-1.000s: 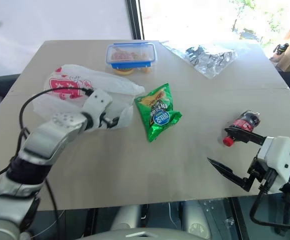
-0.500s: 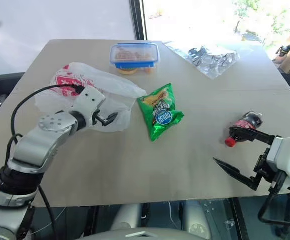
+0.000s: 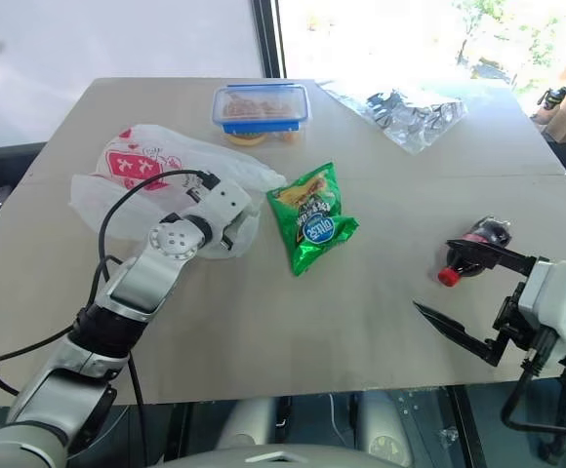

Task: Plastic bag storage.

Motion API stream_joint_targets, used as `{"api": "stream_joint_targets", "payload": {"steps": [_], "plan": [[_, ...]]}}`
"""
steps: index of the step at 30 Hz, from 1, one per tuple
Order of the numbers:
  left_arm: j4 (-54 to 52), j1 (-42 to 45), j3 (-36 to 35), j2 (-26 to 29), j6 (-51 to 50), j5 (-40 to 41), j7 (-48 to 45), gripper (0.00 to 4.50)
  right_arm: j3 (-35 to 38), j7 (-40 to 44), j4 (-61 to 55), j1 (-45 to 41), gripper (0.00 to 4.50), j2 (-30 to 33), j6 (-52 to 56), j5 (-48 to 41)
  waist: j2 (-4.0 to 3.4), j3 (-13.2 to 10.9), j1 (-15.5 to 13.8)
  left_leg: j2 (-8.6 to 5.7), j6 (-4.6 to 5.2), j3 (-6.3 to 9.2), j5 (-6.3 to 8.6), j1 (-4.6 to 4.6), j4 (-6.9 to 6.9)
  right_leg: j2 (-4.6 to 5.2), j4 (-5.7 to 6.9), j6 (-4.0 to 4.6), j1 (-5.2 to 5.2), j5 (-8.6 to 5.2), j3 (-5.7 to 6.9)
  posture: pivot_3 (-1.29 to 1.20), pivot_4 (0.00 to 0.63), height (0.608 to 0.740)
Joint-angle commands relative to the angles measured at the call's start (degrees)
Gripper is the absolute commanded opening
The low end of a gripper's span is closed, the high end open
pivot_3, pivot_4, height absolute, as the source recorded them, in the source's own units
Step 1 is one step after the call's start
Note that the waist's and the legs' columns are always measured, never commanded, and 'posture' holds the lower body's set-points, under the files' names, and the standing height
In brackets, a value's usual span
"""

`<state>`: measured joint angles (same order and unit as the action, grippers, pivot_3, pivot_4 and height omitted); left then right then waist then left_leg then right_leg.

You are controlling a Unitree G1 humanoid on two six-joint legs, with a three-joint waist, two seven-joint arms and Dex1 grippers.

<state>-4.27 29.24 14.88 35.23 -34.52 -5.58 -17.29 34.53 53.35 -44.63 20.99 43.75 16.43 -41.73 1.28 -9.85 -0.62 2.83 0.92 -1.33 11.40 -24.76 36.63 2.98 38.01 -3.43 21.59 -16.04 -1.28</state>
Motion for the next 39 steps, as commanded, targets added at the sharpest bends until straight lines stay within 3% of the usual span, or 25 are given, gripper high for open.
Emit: {"api": "stream_joint_targets", "payload": {"steps": [1, 9, 21, 26, 30, 33, 39], "plan": [[-5.8, -2.8, -5.4, 0.6, 2.0, 0.9, -0.8, 0.04, 0.1, -1.1, -2.2, -1.5, 4.50, 0.7, 0.3, -2.6, 0.00, 0.0, 0.0, -0.01, 0.00, 0.00, 0.00, 0.00, 0.00, 0.00, 0.00, 0.00, -0.01, 0.00, 0.01, 0.00, 0.150, 0.740], [-19.3, -13.4, -17.7, -0.4, 4.5, 6.7, -3.4, 0.04, -3.1, -3.3, -1.7, -7.3, 4.50, 1.0, 2.0, -5.8, 0.00, 0.0, -0.3, 0.02, 0.00, 0.01, 0.00, 0.01, 0.03, 0.04, 0.02, 0.01, -0.05, 0.00, 0.09, 0.00, 0.150, 0.740], [-25.7, -19.4, -23.5, -3.8, 6.2, 10.0, -3.3, 0.04, -6.5, -6.4, -1.8, -12.9, 4.50, 0.7, 4.3, -10.4, 0.00, 0.0, -0.2, 0.00, 0.00, 0.02, 0.00, 0.01, 0.08, 0.04, 0.03, 0.00, -0.08, 0.01, 0.11, 0.00, 0.150, 0.740], [-28.0, -19.5, -26.5, -7.9, 7.8, 15.7, -3.8, 0.04, -8.6, -6.1, -1.3, -12.9, 4.50, -0.5, 3.3, -9.3, 0.01, 0.0, -0.2, 0.00, 0.00, 0.02, 0.00, 0.01, 0.10, 0.04, 0.04, 0.00, -0.08, 0.01, 0.09, 0.00, 0.150, 0.740], [-30.7, -21.7, -33.3, -13.4, 6.4, 27.6, -4.6, 0.04, -10.2, -5.8, -0.9, -12.8, 4.50, -1.5, 2.5, -8.3, 0.03, 0.0, -0.1, 0.01, 0.00, 0.02, 0.00, 0.01, 0.13, 0.04, 0.05, 0.00, -0.09, 0.01, 0.09, 0.00, 0.150, 0.740], [-32.4, -25.0, -37.1, -13.6, 5.0, 32.3, -4.7, 0.04, -10.4, -5.5, -0.6, -12.6, 4.50, -1.7, 2.3, -8.5, 0.02, 0.0, 0.1, 0.05, 0.01, 0.06, 0.00, 0.04, 0.14, 0.01, 0.08, -0.01, -0.08, 0.01, 0.04, 0.00, 0.150, 0.740], [-35.5, -37.3, -43.1, -10.1, 8.8, 33.6, -9.2, 0.04, -10.0, -4.5, 0.0, -12.6, 4.50, -1.0, 3.1, -10.4, 0.04, 0.1, 0.0, 0.13, 0.00, -0.01, 0.00, 0.06, 0.14, -0.05, 0.07, 0.02, -0.08, 0.01, 0.04, 0.00, 0.150, 0.740]]}}
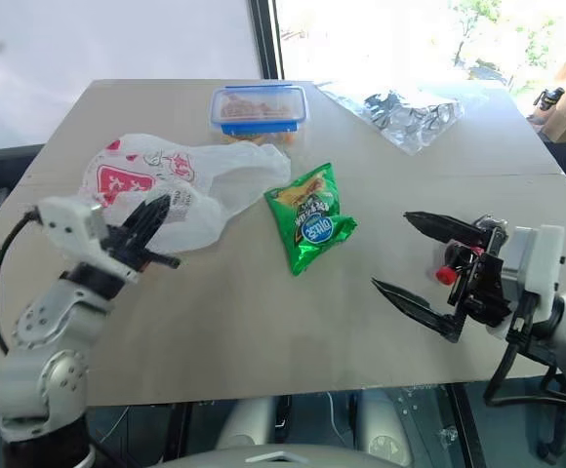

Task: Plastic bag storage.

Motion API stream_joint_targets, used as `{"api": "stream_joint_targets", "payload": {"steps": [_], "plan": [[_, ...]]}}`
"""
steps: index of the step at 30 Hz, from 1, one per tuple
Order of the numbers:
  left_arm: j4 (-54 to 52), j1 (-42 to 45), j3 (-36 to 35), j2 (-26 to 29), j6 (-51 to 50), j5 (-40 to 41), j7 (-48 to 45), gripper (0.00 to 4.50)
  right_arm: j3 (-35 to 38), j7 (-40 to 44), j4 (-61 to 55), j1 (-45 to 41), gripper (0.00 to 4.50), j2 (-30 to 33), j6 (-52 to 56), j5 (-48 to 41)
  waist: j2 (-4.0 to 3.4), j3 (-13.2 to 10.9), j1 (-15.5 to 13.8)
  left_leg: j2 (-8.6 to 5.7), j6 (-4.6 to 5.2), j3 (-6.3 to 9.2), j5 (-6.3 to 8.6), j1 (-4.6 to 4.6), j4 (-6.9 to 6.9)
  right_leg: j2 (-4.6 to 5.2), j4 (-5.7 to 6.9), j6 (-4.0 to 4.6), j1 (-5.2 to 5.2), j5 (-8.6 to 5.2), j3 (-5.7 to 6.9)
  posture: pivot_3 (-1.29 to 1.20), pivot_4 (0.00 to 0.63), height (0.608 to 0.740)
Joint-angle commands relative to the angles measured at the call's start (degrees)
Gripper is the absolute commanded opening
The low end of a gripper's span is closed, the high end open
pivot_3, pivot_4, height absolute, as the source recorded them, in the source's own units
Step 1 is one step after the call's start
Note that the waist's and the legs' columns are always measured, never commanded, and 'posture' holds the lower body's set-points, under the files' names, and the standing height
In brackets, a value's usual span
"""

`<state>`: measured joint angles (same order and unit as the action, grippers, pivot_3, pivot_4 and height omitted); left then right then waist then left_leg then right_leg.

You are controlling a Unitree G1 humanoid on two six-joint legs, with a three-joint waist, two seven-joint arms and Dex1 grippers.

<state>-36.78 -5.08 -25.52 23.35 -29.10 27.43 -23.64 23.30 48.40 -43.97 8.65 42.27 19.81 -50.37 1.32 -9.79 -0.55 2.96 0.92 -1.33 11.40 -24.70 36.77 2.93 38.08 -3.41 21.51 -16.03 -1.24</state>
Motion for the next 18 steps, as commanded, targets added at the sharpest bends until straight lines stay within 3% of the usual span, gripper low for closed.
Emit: {"api": "stream_joint_targets", "payload": {"steps": [1, 8, 14, 18], "plan": [[-2.9, -4.7, -3.0, 2.5, 4.9, -0.1, -4.1, 0.04, 1.2, 0.5, -0.5, -0.4, 4.50, 0.6, -0.3, -1.8, 0.01, 0.0, -0.1, 0.00, 0.00, -0.03, 0.00, 0.00, 0.01, 0.00, 0.00, 0.01, 0.00, 0.00, 0.00, 0.00, 0.150, 0.740], [-0.1, -6.2, -2.8, 3.4, 15.5, -2.1, -7.6, 0.04, -3.8, -5.3, -0.7, -4.6, 4.50, 2.5, 3.2, 3.9, 0.05, 0.1, -0.2, 0.12, 0.00, -0.08, 0.00, 0.00, 0.15, 0.03, -0.02, 0.30, -0.01, -0.10, -0.01, 0.00, 0.150, 0.740], [1.3, -4.6, -1.2, 3.0, 23.8, -3.3, -9.4, 0.04, -19.6, -17.5, -0.8, -12.9, 4.50, 3.4, 13.4, 18.1, 0.07, 0.1, -0.1, 0.14, 0.00, -0.11, 0.00, -0.02, 0.15, -0.01, -0.01, 0.34, 0.05, -0.08, -0.04, 0.00, 0.150, 0.740], [4.1, -5.9, 0.5, 3.8, 29.7, -5.2, -13.2, 0.04, -28.0, -23.1, 7.9, -24.3, 4.50, -2.9, 23.1, 20.9, 0.09, 0.1, 0.4, 0.16, 0.00, -0.20, 0.00, 0.00, 0.11, -0.06, -0.01, 0.38, 0.09, -0.06, -0.10, 0.00, 0.150, 0.740]]}}
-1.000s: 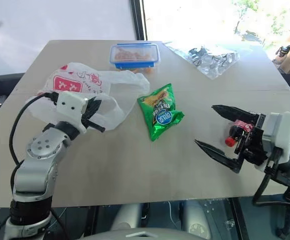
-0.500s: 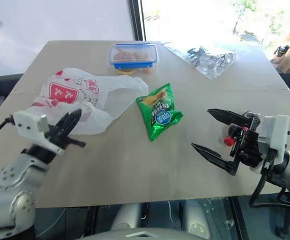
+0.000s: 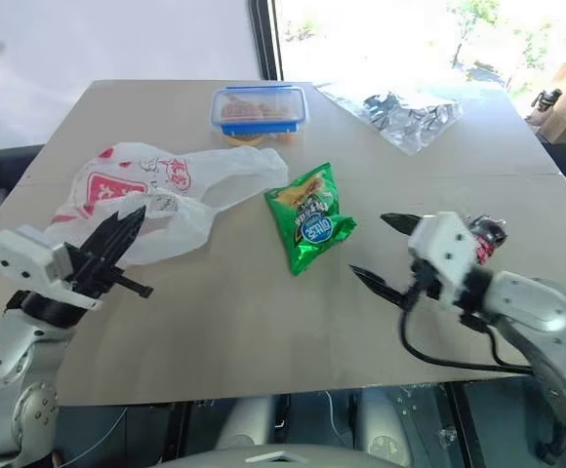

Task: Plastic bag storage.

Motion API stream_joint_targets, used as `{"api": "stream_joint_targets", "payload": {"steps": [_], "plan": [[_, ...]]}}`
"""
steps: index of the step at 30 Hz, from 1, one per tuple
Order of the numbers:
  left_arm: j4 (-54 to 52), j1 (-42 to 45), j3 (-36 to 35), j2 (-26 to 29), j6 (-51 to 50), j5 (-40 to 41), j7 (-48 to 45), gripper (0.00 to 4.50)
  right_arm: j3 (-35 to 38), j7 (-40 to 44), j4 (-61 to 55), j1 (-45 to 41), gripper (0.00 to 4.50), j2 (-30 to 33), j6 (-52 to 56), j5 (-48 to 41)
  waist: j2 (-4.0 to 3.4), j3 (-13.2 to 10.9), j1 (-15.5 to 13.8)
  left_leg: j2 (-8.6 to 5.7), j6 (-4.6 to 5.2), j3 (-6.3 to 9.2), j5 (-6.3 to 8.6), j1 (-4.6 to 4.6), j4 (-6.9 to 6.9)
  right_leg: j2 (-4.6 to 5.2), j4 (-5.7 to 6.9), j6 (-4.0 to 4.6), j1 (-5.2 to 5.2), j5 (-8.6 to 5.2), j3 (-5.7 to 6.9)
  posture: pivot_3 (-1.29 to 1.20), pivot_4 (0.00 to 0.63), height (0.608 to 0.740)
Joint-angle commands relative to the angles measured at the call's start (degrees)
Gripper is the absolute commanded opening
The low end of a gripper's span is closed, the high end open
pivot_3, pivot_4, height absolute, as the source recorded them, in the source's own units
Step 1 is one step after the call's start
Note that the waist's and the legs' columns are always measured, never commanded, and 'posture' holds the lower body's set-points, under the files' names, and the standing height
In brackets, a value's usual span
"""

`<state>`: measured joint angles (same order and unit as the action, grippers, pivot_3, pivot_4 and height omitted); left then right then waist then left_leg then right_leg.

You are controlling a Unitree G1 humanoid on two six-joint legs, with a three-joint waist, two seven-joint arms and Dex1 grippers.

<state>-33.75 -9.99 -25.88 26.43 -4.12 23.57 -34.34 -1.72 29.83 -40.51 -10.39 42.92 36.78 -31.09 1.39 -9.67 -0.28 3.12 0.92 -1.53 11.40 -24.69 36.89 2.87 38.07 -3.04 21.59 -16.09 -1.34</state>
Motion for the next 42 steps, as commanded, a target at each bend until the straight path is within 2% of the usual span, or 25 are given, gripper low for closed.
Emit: {"api": "stream_joint_targets", "payload": {"steps": [1, 4, 10, 14, 18, 21, 23, 28, 29, 35, 42], "plan": [[1.5, -1.4, 1.2, 0.7, 5.7, -1.4, -3.1, 0.04, -4.1, -6.5, 7.3, -7.8, 4.50, -5.8, 8.0, 2.8, 0.03, 0.0, 0.2, 0.00, 0.00, -0.03, 0.00, -0.01, 0.00, -0.01, 0.00, 0.01, 0.00, 0.01, 0.00, 0.00, 0.150, 0.740], [2.3, -2.2, 2.6, 1.3, 8.7, -2.5, -4.8, 0.04, -4.8, -12.1, 15.9, -13.8, 4.50, -12.6, 14.6, 4.3, 0.08, 0.0, 0.1, 0.01, 0.00, -0.05, 0.00, -0.06, -0.03, 0.01, -0.04, 0.01, 0.04, 0.01, -0.01, 0.00, 0.150, 0.740], [3.4, -3.0, 4.8, 1.3, 11.2, -4.3, -5.2, 0.04, -2.4, -13.3, 30.3, -22.7, 4.50, -23.6, 18.7, 2.9, 0.06, 0.0, 0.5, 0.01, 0.01, -0.11, 0.00, -0.09, -0.14, 0.01, -0.03, -0.18, 0.11, 0.12, -0.03, 0.00, 0.150, 0.740], [2.6, -3.9, 5.4, 0.8, 10.6, -4.8, -3.7, 0.04, -3.4, -11.3, 36.7, -26.1, 4.50, -26.0, 19.7, 3.8, 0.04, 0.0, 0.9, 0.02, 0.01, -0.12, 0.00, -0.08, -0.23, -0.02, 0.00, -0.22, 0.18, 0.14, -0.03, 0.00, 0.150, 0.740], [1.9, -4.9, 5.5, 0.6, 10.7, -5.2, -2.5, 0.04, -5.2, -8.8, 39.5, -26.7, 4.50, -25.6, 19.2, 5.1, 0.03, 0.0, 1.0, 0.01, 0.01, -0.12, 0.00, -0.08, -0.32, -0.02, -0.02, -0.22, 0.19, 0.14, -0.03, 0.00, 0.150, 0.740], [1.4, -5.8, 5.7, 0.5, 10.8, -5.3, -1.9, 0.00, -4.9, -7.2, 40.4, -26.8, 3.67, -26.3, 18.1, 5.0, 0.03, 0.0, 1.1, 0.02, 0.01, -0.16, 0.00, -0.06, -0.37, -0.02, -0.01, -0.22, 0.24, 0.14, -0.06, 0.00, 0.150, 0.740], [1.0, -6.2, 5.8, 0.4, 10.9, -5.5, -1.5, 0.00, -4.3, -5.8, 40.7, -26.8, 2.88, -27.2, 16.6, 4.5, 0.03, 0.0, 1.1, 0.03, 0.01, -0.16, 0.00, -0.05, -0.38, -0.03, -0.01, -0.22, 0.24, 0.14, -0.06, 0.00, 0.150, 0.740], [0.8, -6.7, 5.9, 0.2, 10.9, -5.4, -0.9, 0.00, -2.6, -2.6, 39.3, -25.8, 0.39, -28.1, 12.5, 3.6, 0.02, 0.0, 1.1, 0.04, 0.01, -0.19, 0.00, -0.05, -0.38, -0.03, -0.01, -0.23, 0.25, 0.14, -0.07, 0.00, 0.150, 0.740], [0.9, -6.7, 5.8, 0.3, 11.0, -5.3, -0.8, 0.00, -2.0, -1.9, 38.6, -25.5, 0.07, -28.0, 12.1, 3.1, 0.02, 0.0, 1.1, 0.04, 0.01, -0.19, 0.01, -0.06, -0.38, -0.03, -0.02, -0.23, 0.25, 0.14, -0.07, 0.00, 0.150, 0.740], [1.2, -6.5, 6.1, 0.6, 11.3, -4.5, -1.4, 0.00, 2.3, 2.0, 32.1, -22.8, 0.07, -26.4, 12.5, -2.1, 0.01, 0.0, 1.1, 0.04, 0.00, -0.19, 0.01, -0.07, -0.39, -0.03, -0.03, -0.23, 0.25, 0.14, -0.07, 0.00, 0.150, 0.740], [0.2, -5.0, 8.1, 1.5, 11.8, -3.0, -3.7, 0.00, 12.0, 2.9, 21.6, -19.1, 0.07, -21.7, 20.2, -14.4, -0.01, 0.0, 1.0, 0.07, 0.00, -0.19, 0.01, -0.07, -0.41, -0.02, -0.06, -0.22, 0.25, 0.13, -0.06, 0.00, 0.150, 0.740]]}}
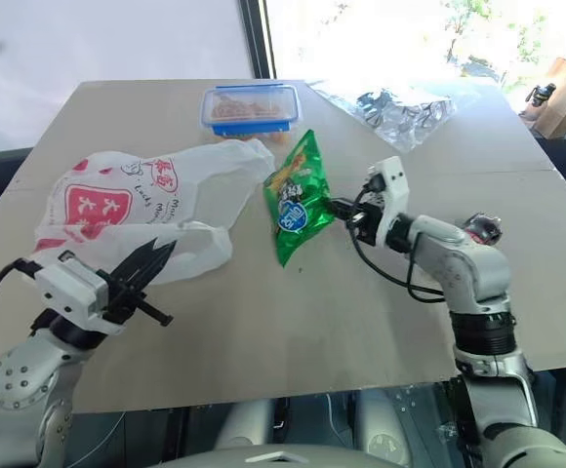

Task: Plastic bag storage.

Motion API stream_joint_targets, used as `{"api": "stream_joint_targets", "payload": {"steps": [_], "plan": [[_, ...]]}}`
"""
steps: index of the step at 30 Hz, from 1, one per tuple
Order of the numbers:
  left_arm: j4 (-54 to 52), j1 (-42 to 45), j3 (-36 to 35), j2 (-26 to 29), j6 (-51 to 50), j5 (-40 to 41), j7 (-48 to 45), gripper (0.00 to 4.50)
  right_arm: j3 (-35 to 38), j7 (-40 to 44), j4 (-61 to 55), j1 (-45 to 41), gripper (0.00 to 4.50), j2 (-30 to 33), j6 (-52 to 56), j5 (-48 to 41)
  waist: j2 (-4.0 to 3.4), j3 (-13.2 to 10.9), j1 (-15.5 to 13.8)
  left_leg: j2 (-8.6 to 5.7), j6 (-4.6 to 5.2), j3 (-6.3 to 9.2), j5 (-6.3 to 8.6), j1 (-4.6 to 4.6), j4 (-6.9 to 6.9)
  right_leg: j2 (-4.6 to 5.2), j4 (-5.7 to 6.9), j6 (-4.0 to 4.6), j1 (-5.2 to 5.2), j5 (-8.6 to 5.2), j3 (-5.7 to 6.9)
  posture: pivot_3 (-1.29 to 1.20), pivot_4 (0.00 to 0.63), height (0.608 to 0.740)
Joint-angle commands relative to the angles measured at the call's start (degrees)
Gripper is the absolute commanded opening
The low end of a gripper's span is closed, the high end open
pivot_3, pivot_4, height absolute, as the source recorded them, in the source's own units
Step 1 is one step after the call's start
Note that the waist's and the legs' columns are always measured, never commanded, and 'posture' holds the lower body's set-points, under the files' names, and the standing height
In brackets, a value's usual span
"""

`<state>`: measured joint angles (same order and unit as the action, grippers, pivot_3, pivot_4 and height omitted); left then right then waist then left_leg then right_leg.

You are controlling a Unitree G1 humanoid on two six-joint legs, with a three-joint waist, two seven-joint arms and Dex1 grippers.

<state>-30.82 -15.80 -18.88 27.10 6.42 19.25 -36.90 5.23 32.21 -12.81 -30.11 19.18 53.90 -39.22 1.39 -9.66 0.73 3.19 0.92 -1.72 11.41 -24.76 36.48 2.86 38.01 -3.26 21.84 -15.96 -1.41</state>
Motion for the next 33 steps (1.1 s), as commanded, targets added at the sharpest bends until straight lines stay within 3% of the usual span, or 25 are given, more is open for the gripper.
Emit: {"api": "stream_joint_targets", "payload": {"steps": [1, 9, 14, 22, 33], "plan": [[-2.7, 1.2, 1.4, 0.9, 1.2, 1.4, -1.2, 0.00, 6.2, 0.1, -7.7, 1.0, 0.07, 2.7, 4.6, -8.5, -0.01, 0.0, 0.0, 0.00, 0.00, 0.00, 0.00, -0.01, 0.00, 0.01, -0.01, 0.00, 0.00, 0.00, 0.00, 0.00, 0.150, 0.740], [-0.8, 2.2, 3.7, 1.6, 3.4, 1.6, -4.2, 0.00, 8.4, -1.1, -10.7, -0.8, 0.07, 4.1, 10.2, -20.9, -0.03, 0.0, 0.2, 0.04, 0.00, -0.08, 0.00, 0.04, -0.05, -0.02, -0.02, 0.01, 0.01, -0.01, -0.06, 0.00, 0.150, 0.740], [-0.9, 2.0, 4.5, 2.0, 4.7, 1.7, -5.9, 0.00, 3.4, 3.1, -8.5, -1.7, 0.07, 6.3, 10.5, -20.7, -0.03, 0.0, 0.1, 0.03, 0.01, -0.10, 0.00, 0.03, -0.05, 0.00, -0.06, 0.04, 0.01, -0.02, -0.08, 0.00, 0.150, 0.740], [-3.0, 1.5, 6.4, 2.7, 5.1, 1.9, -7.1, 0.00, -3.1, 7.2, -4.0, -2.1, 0.07, 4.7, 10.4, -20.2, -0.05, 0.0, 0.1, 0.02, 0.01, -0.09, 0.00, 0.02, -0.05, -0.01, -0.06, 0.02, 0.02, -0.01, -0.08, 0.00, 0.150, 0.740], [-3.1, 1.9, 7.5, 3.3, 4.9, 2.2, -7.4, 0.00, -9.0, 5.5, 10.0, -4.6, 0.07, -3.8, 9.4, -13.2, -0.06, 0.0, 0.1, 0.02, 0.01, -0.11, 0.00, -0.02, -0.06, -0.03, -0.05, 0.00, 0.09, -0.01, -0.08, 0.00, 0.150, 0.740]]}}
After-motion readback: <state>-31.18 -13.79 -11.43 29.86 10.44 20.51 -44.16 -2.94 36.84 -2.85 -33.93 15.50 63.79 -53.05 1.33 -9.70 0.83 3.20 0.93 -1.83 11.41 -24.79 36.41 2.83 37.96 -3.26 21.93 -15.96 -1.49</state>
